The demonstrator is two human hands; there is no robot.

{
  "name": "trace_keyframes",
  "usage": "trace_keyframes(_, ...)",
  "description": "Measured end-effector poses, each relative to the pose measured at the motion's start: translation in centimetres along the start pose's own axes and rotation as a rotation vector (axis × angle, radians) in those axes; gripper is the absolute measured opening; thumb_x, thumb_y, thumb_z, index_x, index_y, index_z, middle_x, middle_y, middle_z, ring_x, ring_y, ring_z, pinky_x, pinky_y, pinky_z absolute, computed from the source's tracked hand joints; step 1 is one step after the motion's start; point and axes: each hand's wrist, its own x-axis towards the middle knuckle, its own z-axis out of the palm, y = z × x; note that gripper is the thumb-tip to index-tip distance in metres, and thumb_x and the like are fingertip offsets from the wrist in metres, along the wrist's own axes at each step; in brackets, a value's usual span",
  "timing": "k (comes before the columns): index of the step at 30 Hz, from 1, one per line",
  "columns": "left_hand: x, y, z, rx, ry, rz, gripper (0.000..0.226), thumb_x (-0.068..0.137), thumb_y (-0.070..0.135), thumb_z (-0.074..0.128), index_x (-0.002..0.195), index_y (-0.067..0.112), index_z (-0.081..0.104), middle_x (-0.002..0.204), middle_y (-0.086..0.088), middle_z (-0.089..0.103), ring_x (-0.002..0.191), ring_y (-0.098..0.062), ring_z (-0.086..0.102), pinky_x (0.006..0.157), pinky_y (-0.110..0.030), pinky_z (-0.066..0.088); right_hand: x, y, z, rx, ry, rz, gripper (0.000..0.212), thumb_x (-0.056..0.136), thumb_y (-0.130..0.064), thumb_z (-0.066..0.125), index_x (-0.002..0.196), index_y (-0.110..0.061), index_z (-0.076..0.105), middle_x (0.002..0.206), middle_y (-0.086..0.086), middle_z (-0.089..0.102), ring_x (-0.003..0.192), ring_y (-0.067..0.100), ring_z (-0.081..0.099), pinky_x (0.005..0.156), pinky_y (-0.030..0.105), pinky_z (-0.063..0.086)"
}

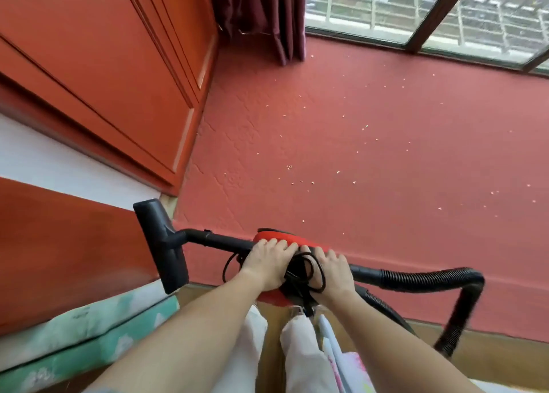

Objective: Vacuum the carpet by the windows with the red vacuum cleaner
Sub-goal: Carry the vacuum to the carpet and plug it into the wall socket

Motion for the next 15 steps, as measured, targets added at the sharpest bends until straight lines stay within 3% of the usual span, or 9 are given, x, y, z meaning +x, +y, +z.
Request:
trace_keyframes(3, 3.9, -2.5, 4.6, 0.003, -0.042, -0.038, 0.056, 0.079, 0.025, 0.063, 0.13, 0.024, 0.041, 0.116, -0.002, 0.057, 0.107, -0.028, 0.055, 0.09, -0.041, 0.041, 5.2, 0.0, 4.4, 0.028, -0.076, -0.018, 0.049, 0.068, -0.03, 0.065, 0.116, -0.022, 0.058, 0.091, 0.003, 0.063, 0.076, 0.03, 0.061, 0.062, 0.038, 0.043)
trace_keyframes(8, 8.7, -6.6, 13.9, -0.029, -0.086, -0.106, 0.056, 0.08, 0.024, 0.063, 0.131, 0.024, 0.041, 0.116, -0.003, 0.056, 0.109, -0.028, 0.054, 0.094, -0.041, 0.039, 12.9, -1.2, 12.7, 0.047, -0.101, -0.094, 0.038, 0.081, -0.03, 0.058, 0.118, -0.022, 0.054, 0.096, 0.004, 0.062, 0.085, 0.032, 0.061, 0.07, 0.042, 0.048)
trace_keyframes(15, 11.7, -11.9, 23.6, -0.066, -0.128, -0.19, 0.058, 0.079, 0.019, 0.067, 0.131, 0.023, 0.044, 0.112, -0.002, 0.056, 0.106, -0.028, 0.055, 0.097, -0.042, 0.04, 20.5, -4.3, 22.3, 0.027, -0.113, -0.194, 0.056, 0.064, -0.04, 0.077, 0.112, -0.019, 0.058, 0.083, 0.003, 0.063, 0.073, 0.029, 0.062, 0.057, 0.041, 0.046)
